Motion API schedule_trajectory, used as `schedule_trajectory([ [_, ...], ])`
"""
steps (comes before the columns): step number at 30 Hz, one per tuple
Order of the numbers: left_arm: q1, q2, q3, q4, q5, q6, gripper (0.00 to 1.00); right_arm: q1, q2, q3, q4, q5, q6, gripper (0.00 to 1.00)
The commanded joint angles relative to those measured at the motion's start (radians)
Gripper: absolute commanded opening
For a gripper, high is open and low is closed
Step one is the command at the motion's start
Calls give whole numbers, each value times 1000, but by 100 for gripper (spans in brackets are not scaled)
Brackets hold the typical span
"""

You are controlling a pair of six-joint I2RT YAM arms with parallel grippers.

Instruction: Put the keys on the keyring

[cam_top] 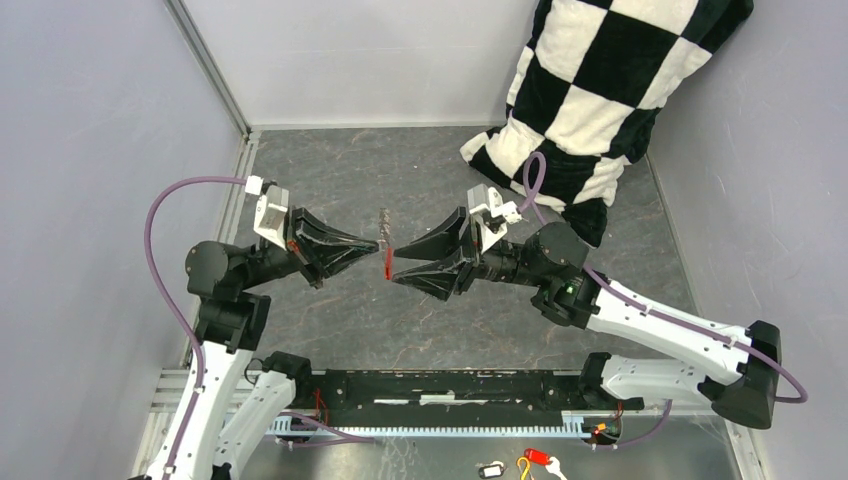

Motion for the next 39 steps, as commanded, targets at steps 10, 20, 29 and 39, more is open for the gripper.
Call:
schedule_trajectory([
  [10, -4, -39, 1, 27, -78, -67, 2, -1, 45, 43, 81, 67, 25, 48],
  [20, -4, -46, 0, 41, -40, -69, 2, -21, 44, 26, 150, 14, 77, 46],
  [29, -6, -49, -2, 52, -13, -60, 2, -41, 61, 51, 121, 2, 83, 46],
  [39, -7, -47, -22, 48, -20, -29, 2, -41, 100, 63, 162, -18, 131, 40],
])
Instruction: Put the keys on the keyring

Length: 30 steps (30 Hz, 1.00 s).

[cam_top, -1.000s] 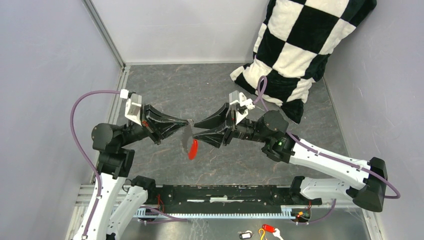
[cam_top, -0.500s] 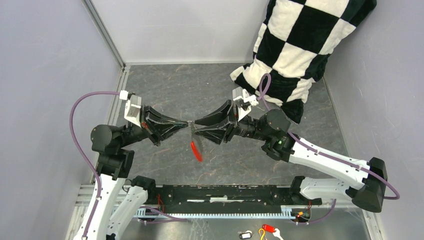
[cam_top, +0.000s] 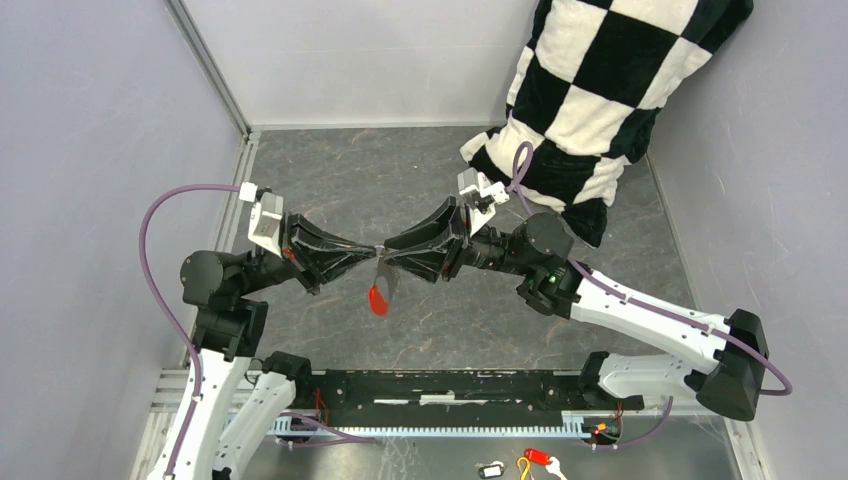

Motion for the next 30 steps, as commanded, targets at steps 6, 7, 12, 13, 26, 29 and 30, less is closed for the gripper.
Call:
schedule_trajectory([
  [6, -9, -7, -26, 35, -7, 12, 2, -3, 24, 44, 34, -10, 26, 26],
  [7, -9, -7, -29, 35, -4, 15, 2, -3, 25, 43, 35, -10, 27, 23],
  [12, -9, -12, -40, 11, 1, 46, 2, -3, 21, 50, -16, 4, 4, 1],
  [13, -9, -14, -42, 6, 1, 54, 2, -3, 16, 59, -49, 12, -18, 1],
  [26, -9, 20, -2, -425, 101, 421, 34, -3, -28, 237, -690, 116, -303, 1],
  [29, -9, 32, -9, -424, 115, 441, 36, -3, -3, 277, -763, 70, -330, 1],
  [30, -9, 37, -13, -424, 122, 450, 37, -3, 8, 291, -785, 59, -339, 1],
])
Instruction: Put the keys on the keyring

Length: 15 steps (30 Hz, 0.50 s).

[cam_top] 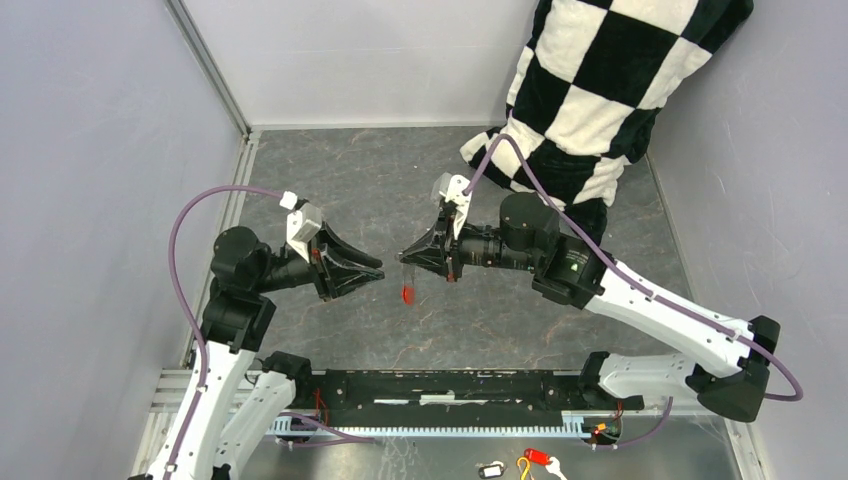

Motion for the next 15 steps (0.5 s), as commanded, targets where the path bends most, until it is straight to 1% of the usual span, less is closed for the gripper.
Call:
schedule_trajectory([
  [1, -3, 21, 17, -32, 67, 110, 38, -2, 32, 105, -146, -53, -79, 1],
  [6, -4, 68, 5, -8, 139, 116, 45, 5, 76, 163, -217, -76, -106, 1],
  [10, -22, 81, -4, 15, 150, 125, 50, 18, 103, 181, -236, -88, -114, 1],
  [15, -27, 92, -4, 15, 161, 149, 51, 33, 126, 198, -243, -109, -123, 1],
])
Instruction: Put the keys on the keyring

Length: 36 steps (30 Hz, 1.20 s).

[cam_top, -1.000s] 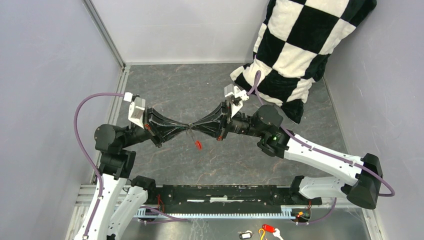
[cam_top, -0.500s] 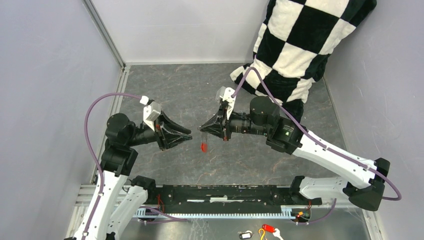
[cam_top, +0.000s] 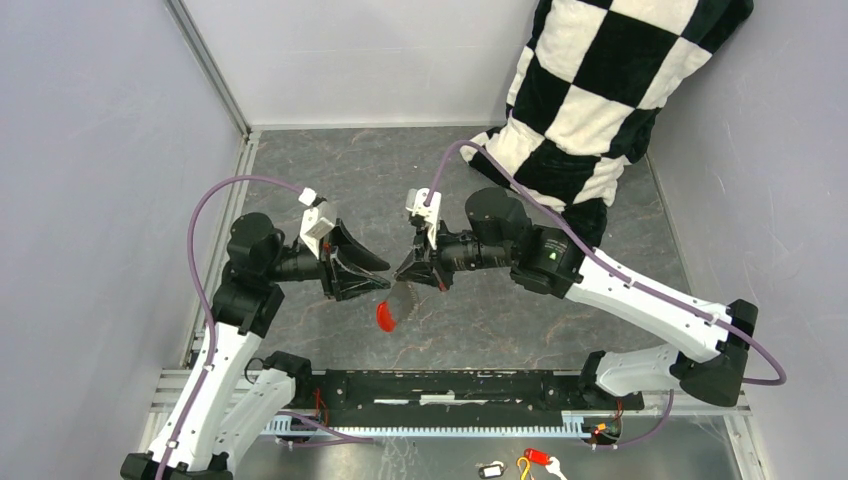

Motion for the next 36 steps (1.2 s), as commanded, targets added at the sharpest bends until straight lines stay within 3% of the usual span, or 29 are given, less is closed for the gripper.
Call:
schedule_trajectory([
  [1, -7, 2, -3, 32, 51, 77, 51, 14, 12, 71, 9, -37, -25, 1],
  [5, -9, -6, -6, 6, 99, 113, 47, 18, 19, 80, 7, -60, -27, 1],
  [11, -9, 1, 46, -238, 163, 372, 42, 19, 15, 90, -12, -101, -39, 1],
  [15, -9, 5, 60, -245, 151, 388, 35, 20, 14, 90, -23, -129, -43, 1],
  [28, -9, 10, 76, -246, 182, 389, 33, 23, 24, 86, -13, -165, -42, 1],
  [36, -9, 14, 73, -246, 177, 404, 24, 31, 46, 97, -2, -168, -36, 1],
])
